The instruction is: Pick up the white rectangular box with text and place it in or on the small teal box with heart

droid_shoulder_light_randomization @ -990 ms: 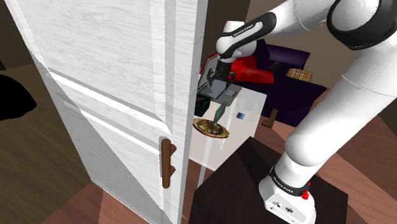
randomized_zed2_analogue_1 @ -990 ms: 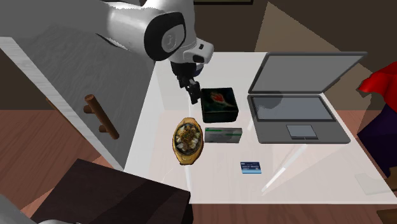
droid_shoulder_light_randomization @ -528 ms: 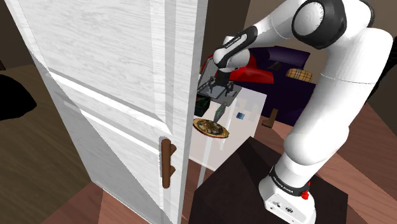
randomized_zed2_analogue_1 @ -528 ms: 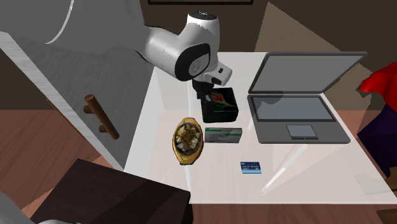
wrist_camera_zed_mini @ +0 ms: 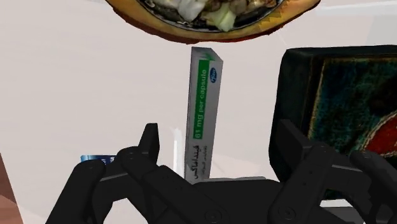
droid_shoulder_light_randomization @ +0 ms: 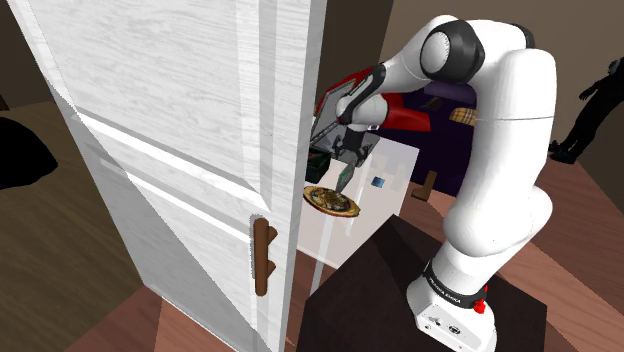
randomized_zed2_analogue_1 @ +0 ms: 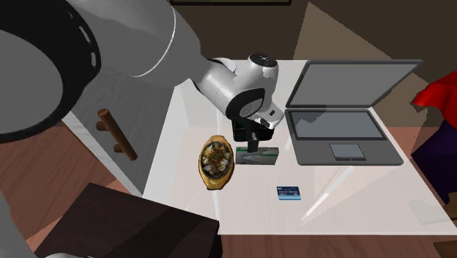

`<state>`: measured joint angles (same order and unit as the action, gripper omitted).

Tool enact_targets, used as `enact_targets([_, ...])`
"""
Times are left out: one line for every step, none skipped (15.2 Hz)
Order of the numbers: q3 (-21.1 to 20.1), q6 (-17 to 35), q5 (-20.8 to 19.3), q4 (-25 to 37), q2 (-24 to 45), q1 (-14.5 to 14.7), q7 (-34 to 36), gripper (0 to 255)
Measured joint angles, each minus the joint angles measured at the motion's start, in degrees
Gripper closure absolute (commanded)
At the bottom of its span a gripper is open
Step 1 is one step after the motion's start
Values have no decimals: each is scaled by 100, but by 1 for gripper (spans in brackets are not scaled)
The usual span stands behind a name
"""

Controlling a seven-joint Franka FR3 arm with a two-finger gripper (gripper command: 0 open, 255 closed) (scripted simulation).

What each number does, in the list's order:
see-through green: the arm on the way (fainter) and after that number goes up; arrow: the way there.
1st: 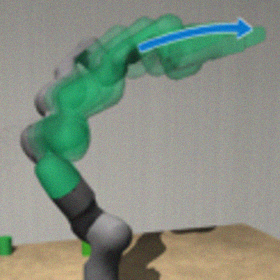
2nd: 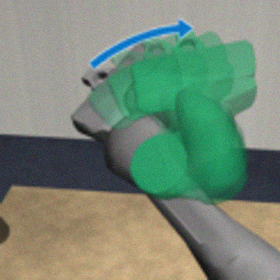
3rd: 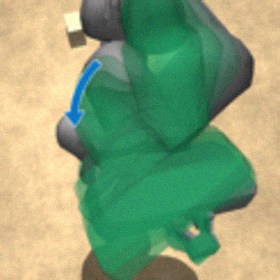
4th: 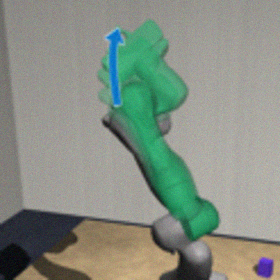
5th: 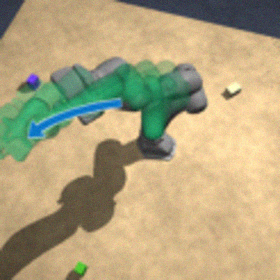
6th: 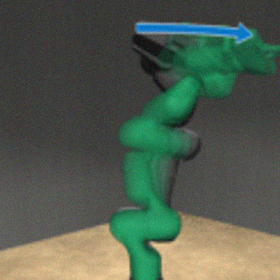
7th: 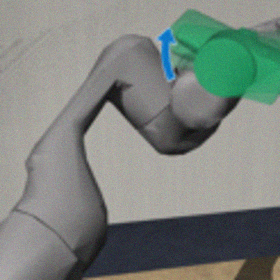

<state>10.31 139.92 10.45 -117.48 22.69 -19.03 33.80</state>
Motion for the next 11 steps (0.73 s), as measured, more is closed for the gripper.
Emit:
enact_targets([-3, 55, 98, 100, 189, -52, 46, 0])
enact_targets([2, 125, 200, 138, 339, -138, 37, 0])
enact_targets([-3, 154, 264, 223, 476, -186, 46, 0])
enact_targets([-12, 170, 298, 282, 563, -203, 61, 0])
enact_targets([-24, 206, 326, 310, 631, -214, 63, 0])
enact_targets([-38, 244, 347, 339, 699, -221, 63, 0])
enact_targets([-54, 295, 370, 352, 766, -226, 59, 0])
enact_targets([-68, 353, 391, 336, 811, -242, 34, 0])
enact_targets([-82, 404, 410, 345, 870, -247, 26, 0])
enact_targets([-103, 478, 437, 351, 950, -263, 2, 0])
enact_targets([-115, 517, 450, 346, 986, -265, -3, 0])
